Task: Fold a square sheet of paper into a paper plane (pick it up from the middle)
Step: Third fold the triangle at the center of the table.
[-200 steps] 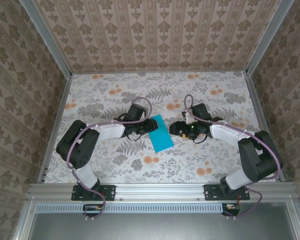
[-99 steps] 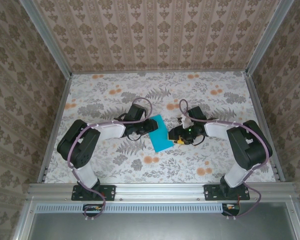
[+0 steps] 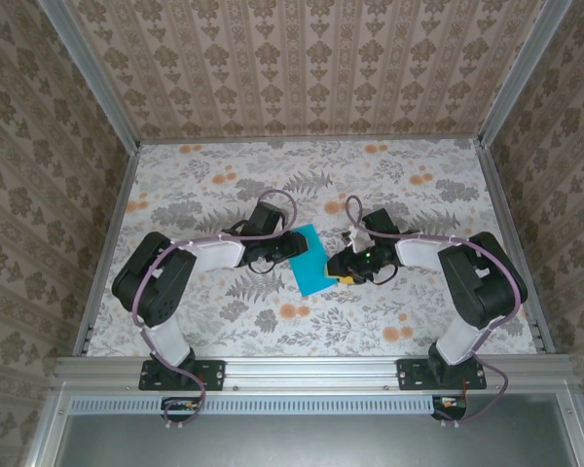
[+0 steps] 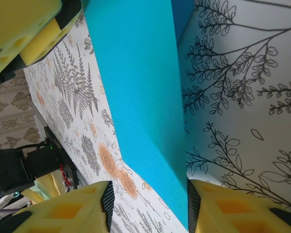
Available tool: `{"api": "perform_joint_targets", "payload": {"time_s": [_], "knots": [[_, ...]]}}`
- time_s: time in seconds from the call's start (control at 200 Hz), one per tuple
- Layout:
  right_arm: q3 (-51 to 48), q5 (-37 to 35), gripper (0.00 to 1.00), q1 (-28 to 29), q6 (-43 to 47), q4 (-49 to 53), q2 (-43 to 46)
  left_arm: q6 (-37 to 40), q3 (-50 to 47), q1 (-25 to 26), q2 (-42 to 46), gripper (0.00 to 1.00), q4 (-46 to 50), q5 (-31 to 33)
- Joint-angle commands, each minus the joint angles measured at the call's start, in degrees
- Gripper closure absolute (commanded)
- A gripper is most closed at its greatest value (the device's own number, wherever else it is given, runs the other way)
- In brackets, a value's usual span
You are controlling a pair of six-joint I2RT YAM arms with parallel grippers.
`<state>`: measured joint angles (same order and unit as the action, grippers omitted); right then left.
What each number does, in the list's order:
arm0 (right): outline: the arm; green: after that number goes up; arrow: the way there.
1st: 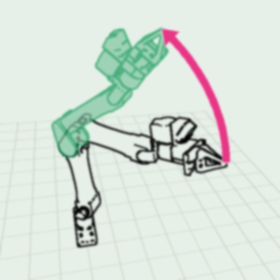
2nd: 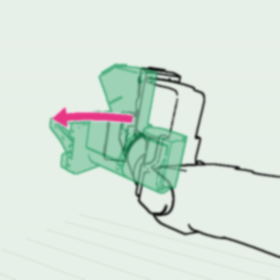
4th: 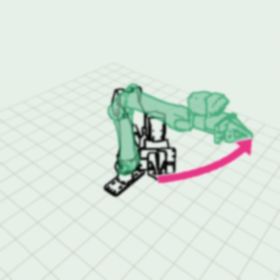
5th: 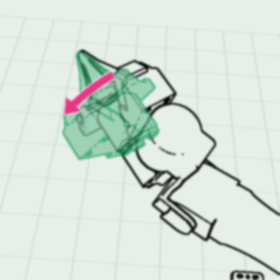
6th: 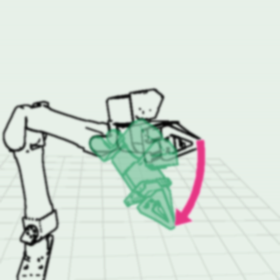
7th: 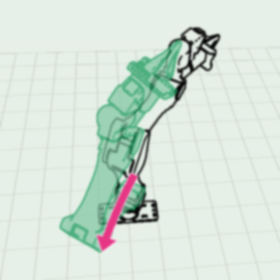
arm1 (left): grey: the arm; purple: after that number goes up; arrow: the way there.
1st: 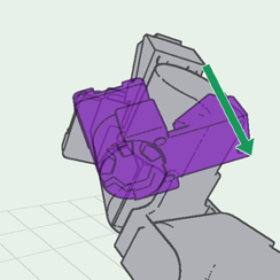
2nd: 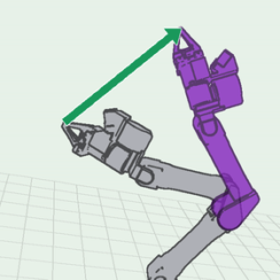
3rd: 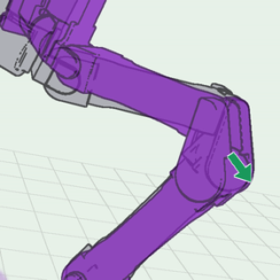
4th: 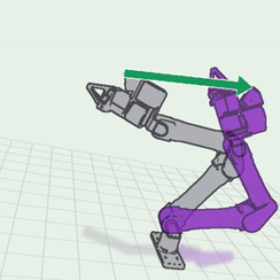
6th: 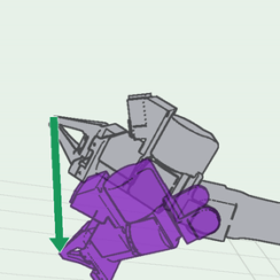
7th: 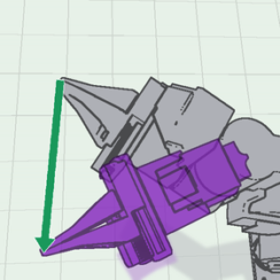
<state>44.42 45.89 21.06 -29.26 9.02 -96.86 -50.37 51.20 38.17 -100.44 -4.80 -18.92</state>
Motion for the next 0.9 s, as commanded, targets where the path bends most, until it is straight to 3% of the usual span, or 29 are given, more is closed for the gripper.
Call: {"api": "perform_joint_targets", "payload": {"time_s": [0.0, 0.285, 0.73, 0.9], "knots": [[-1.5, 2.1, 0.58, 0.3, -2.0, -1.1, 0.5, 0.4, 1.8, 0.2, -1.9, 0.6, 0.3, -0.9], [-3.0, -0.7, 0.69, 0.3, -6.5, -4.0, 1.9, 0.7, 1.8, 0.2, -3.6, 0.62, 0.5, -0.9], [-3.5, -4.2, 0.74, 0.2, -9.3, -4.0, 2.3, 1.9, 1.8, 0.1, -4.1, 0.66, 1.2, -0.8], [-3.5, -4.5, 0.83, 0.2, -10.1, -4.0, 2.7, 2.0, 1.9, 0.1, -4.3, 0.66, 1.2, -0.8]]}}
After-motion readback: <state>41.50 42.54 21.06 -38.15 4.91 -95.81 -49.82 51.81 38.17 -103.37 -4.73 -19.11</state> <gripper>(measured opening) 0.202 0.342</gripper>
